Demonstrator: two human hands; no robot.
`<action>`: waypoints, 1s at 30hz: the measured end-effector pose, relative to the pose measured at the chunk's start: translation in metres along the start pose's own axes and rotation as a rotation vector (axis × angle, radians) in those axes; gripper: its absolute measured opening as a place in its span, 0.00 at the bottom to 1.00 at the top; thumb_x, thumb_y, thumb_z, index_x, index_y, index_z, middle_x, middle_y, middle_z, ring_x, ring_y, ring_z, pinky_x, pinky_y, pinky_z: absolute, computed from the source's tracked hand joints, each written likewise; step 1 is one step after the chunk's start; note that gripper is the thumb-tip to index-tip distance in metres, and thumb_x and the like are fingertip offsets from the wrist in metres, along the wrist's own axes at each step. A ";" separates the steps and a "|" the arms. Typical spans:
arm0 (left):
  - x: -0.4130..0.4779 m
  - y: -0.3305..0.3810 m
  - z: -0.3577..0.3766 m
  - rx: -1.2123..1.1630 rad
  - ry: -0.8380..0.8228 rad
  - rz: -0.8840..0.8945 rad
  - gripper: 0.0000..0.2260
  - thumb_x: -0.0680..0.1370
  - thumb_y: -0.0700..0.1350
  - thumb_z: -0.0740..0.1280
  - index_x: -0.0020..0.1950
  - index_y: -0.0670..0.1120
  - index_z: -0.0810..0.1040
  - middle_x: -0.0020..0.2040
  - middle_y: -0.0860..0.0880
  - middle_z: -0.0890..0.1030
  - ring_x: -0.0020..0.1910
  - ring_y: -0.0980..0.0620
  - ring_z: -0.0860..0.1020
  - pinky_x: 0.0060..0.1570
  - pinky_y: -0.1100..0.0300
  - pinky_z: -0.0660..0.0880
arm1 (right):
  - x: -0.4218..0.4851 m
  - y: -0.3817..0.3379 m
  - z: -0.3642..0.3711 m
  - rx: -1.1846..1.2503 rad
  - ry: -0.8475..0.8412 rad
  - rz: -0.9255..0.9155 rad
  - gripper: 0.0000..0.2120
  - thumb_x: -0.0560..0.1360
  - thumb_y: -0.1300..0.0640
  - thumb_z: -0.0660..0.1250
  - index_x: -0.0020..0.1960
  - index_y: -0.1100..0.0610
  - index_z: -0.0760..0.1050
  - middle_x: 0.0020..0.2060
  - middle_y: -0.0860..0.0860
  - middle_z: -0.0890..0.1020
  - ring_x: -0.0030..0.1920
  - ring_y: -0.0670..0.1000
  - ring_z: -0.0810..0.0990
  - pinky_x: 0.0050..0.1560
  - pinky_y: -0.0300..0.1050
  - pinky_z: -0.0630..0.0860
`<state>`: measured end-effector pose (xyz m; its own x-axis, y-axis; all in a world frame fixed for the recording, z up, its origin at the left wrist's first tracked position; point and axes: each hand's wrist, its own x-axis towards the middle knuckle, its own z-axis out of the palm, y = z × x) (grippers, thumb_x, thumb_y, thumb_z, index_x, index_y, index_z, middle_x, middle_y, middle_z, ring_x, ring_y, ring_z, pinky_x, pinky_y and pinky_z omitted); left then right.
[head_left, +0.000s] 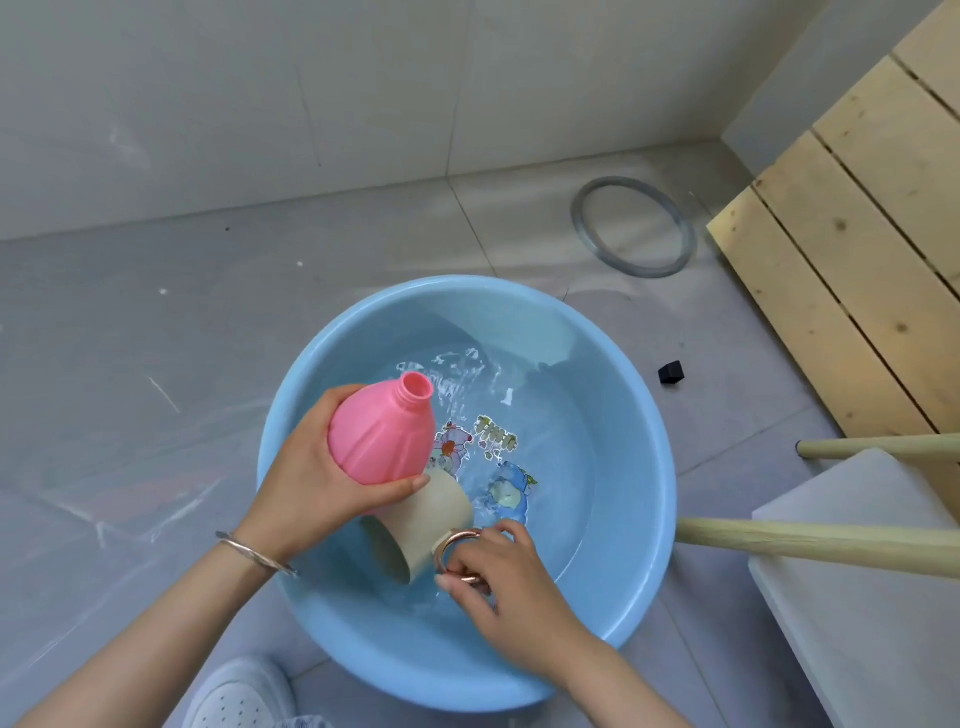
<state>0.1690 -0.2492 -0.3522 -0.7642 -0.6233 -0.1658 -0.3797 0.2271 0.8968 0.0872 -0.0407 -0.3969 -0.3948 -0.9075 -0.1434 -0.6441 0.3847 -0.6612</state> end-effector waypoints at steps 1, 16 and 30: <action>0.000 0.000 0.000 -0.003 0.004 -0.001 0.41 0.51 0.63 0.81 0.61 0.58 0.70 0.54 0.62 0.77 0.50 0.67 0.75 0.44 0.70 0.71 | -0.001 -0.002 -0.002 0.091 -0.017 0.060 0.09 0.76 0.46 0.59 0.38 0.46 0.66 0.30 0.37 0.69 0.39 0.38 0.67 0.60 0.36 0.59; 0.000 0.003 -0.002 -0.024 0.022 0.006 0.38 0.53 0.58 0.80 0.60 0.58 0.70 0.53 0.63 0.76 0.50 0.68 0.75 0.39 0.78 0.70 | -0.019 0.012 -0.070 0.944 0.360 0.446 0.21 0.62 0.34 0.70 0.30 0.53 0.74 0.30 0.46 0.74 0.38 0.46 0.73 0.52 0.46 0.67; -0.013 -0.016 0.018 0.093 -0.140 0.074 0.39 0.54 0.61 0.80 0.61 0.59 0.69 0.56 0.63 0.75 0.54 0.63 0.75 0.51 0.68 0.72 | -0.001 -0.038 -0.141 0.652 0.631 0.456 0.22 0.68 0.45 0.71 0.22 0.53 0.69 0.21 0.45 0.66 0.27 0.46 0.63 0.29 0.32 0.61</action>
<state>0.1755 -0.2315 -0.3722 -0.8547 -0.4932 -0.1621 -0.3612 0.3406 0.8681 0.0192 -0.0302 -0.2678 -0.9091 -0.3698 -0.1917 0.0625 0.3338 -0.9406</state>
